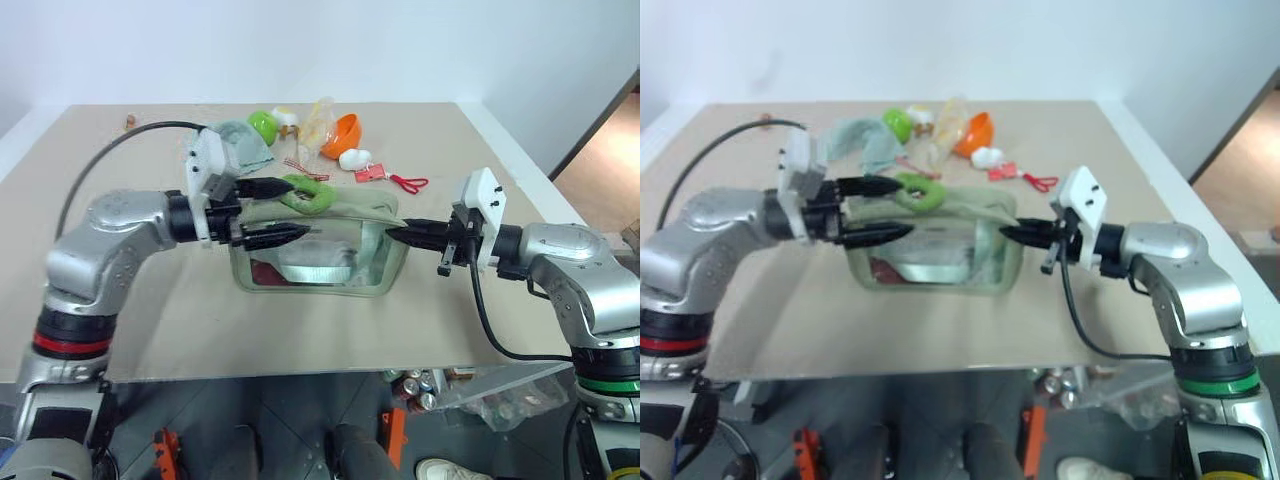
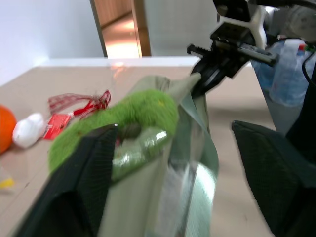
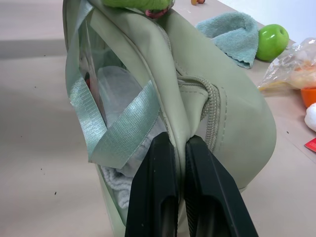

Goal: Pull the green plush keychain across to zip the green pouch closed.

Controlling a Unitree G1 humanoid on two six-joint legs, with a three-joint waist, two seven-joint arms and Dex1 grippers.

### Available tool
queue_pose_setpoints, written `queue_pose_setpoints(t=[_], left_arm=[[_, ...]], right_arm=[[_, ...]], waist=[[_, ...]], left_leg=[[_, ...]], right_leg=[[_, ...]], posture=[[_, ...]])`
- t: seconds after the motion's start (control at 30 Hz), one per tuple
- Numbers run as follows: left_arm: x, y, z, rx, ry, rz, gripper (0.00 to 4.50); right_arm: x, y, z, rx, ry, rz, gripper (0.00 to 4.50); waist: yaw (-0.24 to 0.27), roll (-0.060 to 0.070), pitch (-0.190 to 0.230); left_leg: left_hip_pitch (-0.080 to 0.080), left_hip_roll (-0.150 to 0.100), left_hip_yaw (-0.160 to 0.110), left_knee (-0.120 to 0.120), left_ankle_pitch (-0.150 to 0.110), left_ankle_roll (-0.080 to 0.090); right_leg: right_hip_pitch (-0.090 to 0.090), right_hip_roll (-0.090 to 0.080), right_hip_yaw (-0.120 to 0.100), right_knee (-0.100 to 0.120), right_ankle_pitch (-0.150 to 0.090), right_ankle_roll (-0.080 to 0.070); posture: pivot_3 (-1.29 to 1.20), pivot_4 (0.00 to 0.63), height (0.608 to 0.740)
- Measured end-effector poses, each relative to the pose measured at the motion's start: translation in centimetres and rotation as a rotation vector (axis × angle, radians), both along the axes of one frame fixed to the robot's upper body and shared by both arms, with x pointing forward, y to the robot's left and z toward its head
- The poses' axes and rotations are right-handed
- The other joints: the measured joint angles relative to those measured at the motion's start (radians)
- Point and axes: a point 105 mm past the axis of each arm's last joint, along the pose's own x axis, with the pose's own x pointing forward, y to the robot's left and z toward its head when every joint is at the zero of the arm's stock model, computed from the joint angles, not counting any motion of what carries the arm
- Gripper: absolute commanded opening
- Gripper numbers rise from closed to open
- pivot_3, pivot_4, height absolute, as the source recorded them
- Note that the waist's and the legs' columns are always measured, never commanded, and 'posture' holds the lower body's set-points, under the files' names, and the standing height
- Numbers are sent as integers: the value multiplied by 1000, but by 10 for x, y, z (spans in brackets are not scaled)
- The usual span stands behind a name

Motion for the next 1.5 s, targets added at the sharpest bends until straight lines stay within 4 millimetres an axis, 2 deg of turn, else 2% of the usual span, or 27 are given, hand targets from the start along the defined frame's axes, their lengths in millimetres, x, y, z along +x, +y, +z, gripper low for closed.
queue_pose_setpoints(t=[0.2, 0.3, 0.4, 0.47, 0.5, 0.67, 0.77, 0.8, 0.93, 1.0, 1.1, 1.17, 1.23, 1.33, 1.43, 1.5], left_arm=[[-8, 32, -3, -63, 25, 186, 3715], [-1, 47, -24, -97, 52, 334, 3715], [2, 46, -37, -106, 59, 373, 3715], [2, 41, -42, -112, 59, 367, 3152], [2, 38, -46, -122, 70, 363, 3014], [7, 33, -55, -148, 80, 371, 1154], [8, 33, -56, -159, 72, 384, 121], [8, 33, -56, -160, 72, 384, 0], [8, 32, -56, -160, 65, 388, 0], [8, 31, -57, -158, 63, 382, 0], [8, 29, -57, -155, 63, 377, 0], [9, 27, -57, -156, 62, 372, 0], [9, 24, -58, -159, 62, 368, 0], [9, 22, -57, -163, 62, 366, 0], [10, 20, -57, -164, 62, 368, 0], [10, 20, -57, -165, 63, 367, 0]], right_arm=[[4, 1, 0, 0, 1, 6, 0], [6, 2, 1, -5, 0, 12, 0], [6, 3, 1, -7, 1, 15, 0], [6, 3, 0, -7, 3, 19, 0], [6, 3, 0, -7, 4, 20, 0], [6, 3, 0, -6, 7, 19, 0], [6, 2, 1, 49, 45, 10, 1084], [6, 4, 2, 68, 53, 16, 1382], [2, 14, 16, 84, 18, 53, 2698], [-3, 29, 39, 69, -70, 112, 3376], [-14, 54, 62, 52, -178, 208, 4465], [-20, 77, 62, 49, -210, 286, 4465], [-22, 96, 52, 41, -209, 344, 4465], [-12, 109, 37, 27, -192, 358, 4465], [4, 106, 26, 41, -154, 315, 3715], [10, 102, 25, 43, -152, 291, 2991]], waist=[[-1, 0, 0], [1, 0, 0], [2, 0, 0], [1, 0, 0], [0, 0, 0], [1, 0, 0], [2, 0, 0], [2, 0, 0], [4, 0, 0], [4, 0, 0], [8, 0, -1], [10, -1, -1], [12, -1, -1], [15, -1, -1], [15, -1, -1], [15, -1, -1]], left_leg=[[0, 0, 1, 0, 0, 0], [1, 0, 0, 1, 0, 0], [1, 0, 1, 1, 0, 0], [1, 0, 2, 1, 0, 0], [2, 0, 2, 1, 0, 0], [1, 1, 2, 1, 0, 0], [1, 1, 2, 1, 0, 0], [1, 0, 2, 1, 0, 0], [0, 0, 2, 1, 0, 0], [0, 0, 2, 1, 0, 0], [1, 0, 1, 0, 0, 0], [1, 0, 1, 0, 0, 0], [0, 0, 1, 1, 0, 0], [-1, -1, 1, 1, 0, 0], [-1, -1, 1, 2, 0, 0], [-1, -1, 1, 1, 0, 0]], right_leg=[[0, 0, 1, 0, 0, 0], [1, 0, 0, 0, 1, 0], [1, 0, 0, 0, 2, 0], [1, 0, 1, 0, 2, -1], [1, 0, 1, 0, 2, -1], [1, 0, 1, 0, 2, -1], [1, 0, 1, 0, 2, 0], [1, 0, 1, 0, 2, 0], [0, 0, 2, 0, 2, 0], [0, 0, 2, 0, 2, 0], [0, 0, 0, 0, 1, -1], [0, 0, 0, 0, 1, 0], [0, -1, 0, 0, 1, 0], [0, -2, 0, -1, 2, 1], [0, -2, 0, -1, 2, 1], [0, -2, 0, -1, 2, 1]], posture=[[0, 150, 740], [0, 150, 740], [0, 150, 740], [0, 150, 740], [0, 150, 740], [0, 150, 740], [0, 150, 740], [0, 150, 740], [0, 150, 740], [0, 150, 740], [0, 150, 740], [0, 150, 740], [0, 150, 740], [0, 150, 740], [0, 150, 740], [0, 150, 740]])
